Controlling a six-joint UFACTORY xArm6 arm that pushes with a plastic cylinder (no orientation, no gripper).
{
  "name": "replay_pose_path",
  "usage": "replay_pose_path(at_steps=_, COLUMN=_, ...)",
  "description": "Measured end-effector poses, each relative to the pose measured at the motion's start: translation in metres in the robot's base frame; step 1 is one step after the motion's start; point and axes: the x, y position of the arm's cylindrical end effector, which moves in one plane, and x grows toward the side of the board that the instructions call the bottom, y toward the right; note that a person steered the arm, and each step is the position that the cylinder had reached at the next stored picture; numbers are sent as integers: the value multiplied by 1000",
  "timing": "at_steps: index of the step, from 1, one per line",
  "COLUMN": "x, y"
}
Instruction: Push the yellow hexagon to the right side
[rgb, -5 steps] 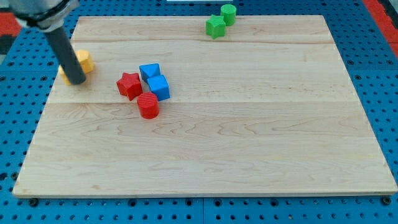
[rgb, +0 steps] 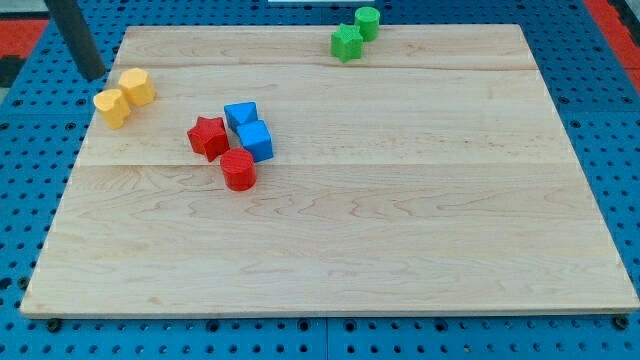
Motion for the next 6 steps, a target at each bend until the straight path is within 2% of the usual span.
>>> replay_pose_path(at_steps=2, x=5, y=176)
replay_pose_path(at_steps=3, x=5, y=219)
replay_pose_path(at_steps=4, x=-10, y=187)
replay_pose_path(at_steps=6, x=15, y=165)
